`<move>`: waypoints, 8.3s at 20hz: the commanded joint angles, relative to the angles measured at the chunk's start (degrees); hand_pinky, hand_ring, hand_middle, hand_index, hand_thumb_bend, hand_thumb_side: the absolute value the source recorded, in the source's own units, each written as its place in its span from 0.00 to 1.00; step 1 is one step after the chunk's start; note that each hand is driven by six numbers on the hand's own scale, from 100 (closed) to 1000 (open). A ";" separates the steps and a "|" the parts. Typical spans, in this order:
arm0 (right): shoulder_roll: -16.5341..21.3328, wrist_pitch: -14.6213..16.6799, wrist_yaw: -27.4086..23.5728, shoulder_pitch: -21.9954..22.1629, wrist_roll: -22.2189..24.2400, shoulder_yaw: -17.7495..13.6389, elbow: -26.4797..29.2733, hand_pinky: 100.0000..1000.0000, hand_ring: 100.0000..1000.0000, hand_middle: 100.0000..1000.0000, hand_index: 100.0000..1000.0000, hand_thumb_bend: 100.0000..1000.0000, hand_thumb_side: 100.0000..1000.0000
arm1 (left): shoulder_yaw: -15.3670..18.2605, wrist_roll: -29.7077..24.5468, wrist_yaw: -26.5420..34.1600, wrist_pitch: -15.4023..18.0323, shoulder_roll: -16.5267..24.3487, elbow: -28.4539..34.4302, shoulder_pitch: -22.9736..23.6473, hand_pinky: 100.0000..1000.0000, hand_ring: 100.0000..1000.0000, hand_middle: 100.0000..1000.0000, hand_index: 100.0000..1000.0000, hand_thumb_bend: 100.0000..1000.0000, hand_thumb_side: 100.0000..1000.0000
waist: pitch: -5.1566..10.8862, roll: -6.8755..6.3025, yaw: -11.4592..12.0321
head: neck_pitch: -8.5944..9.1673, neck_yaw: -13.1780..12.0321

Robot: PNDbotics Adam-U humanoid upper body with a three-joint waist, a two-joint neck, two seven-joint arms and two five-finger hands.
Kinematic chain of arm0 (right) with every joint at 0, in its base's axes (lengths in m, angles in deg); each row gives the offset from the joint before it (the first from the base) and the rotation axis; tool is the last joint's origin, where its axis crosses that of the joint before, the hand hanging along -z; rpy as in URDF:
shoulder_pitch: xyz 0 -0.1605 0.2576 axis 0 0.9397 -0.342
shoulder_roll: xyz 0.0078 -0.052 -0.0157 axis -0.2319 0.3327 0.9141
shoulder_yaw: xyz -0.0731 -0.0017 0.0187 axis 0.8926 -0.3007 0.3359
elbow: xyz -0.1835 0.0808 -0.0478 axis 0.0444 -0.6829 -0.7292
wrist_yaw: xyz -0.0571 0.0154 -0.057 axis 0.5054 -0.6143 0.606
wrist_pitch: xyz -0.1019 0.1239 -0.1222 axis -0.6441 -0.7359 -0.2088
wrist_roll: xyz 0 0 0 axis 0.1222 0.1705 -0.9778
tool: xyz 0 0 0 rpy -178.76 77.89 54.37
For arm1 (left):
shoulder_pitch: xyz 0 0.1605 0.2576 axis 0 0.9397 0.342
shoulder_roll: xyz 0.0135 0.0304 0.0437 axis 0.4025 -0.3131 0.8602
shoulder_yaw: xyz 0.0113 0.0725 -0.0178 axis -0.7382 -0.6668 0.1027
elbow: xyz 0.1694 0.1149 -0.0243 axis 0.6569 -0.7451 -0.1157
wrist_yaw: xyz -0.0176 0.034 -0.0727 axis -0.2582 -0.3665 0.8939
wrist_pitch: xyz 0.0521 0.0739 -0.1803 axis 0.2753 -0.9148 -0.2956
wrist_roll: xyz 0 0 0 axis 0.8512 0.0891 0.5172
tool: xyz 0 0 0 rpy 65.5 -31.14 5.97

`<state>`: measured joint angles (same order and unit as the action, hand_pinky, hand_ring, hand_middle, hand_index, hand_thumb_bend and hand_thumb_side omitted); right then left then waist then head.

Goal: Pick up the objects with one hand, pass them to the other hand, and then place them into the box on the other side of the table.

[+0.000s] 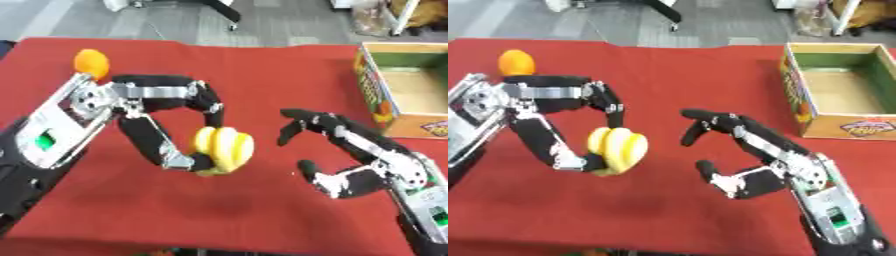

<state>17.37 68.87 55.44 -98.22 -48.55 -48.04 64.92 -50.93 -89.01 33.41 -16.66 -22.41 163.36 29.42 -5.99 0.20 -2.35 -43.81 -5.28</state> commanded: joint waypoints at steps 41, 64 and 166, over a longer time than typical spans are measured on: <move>0.09 0.65 -0.28 -2.17 1.25 0.60 0.99 0.80 0.65 0.55 0.92 0.00 0.32 | -3.31 0.70 -4.87 -6.08 -10.55 -10.06 -5.69 0.73 0.49 0.40 0.45 0.20 0.10 | 0.73 0.49 -1.55 | -0.31 -0.89; -0.06 0.58 2.99 -1.96 -6.67 0.88 0.54 0.78 0.59 0.44 0.58 0.00 0.36 | -4.24 1.36 -4.10 -8.18 -12.15 -9.38 -7.06 0.74 0.50 0.41 0.47 0.15 0.12 | 0.69 0.54 -1.90 | -0.31 -1.50; 25.07 -1.24 7.80 -11.29 -32.45 -11.78 -4.38 0.72 0.47 0.29 0.36 0.00 0.30 | 26.52 20.98 6.39 0.34 -3.85 5.22 15.39 0.84 0.73 0.69 0.77 0.64 0.54 | 0.00 0.45 0.96 | -0.31 3.00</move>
<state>39.33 67.98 62.73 -108.39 -79.53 -58.43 61.32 -26.00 -69.09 39.53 -16.22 -26.51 166.74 45.23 -6.08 0.48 -1.34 -43.81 -2.73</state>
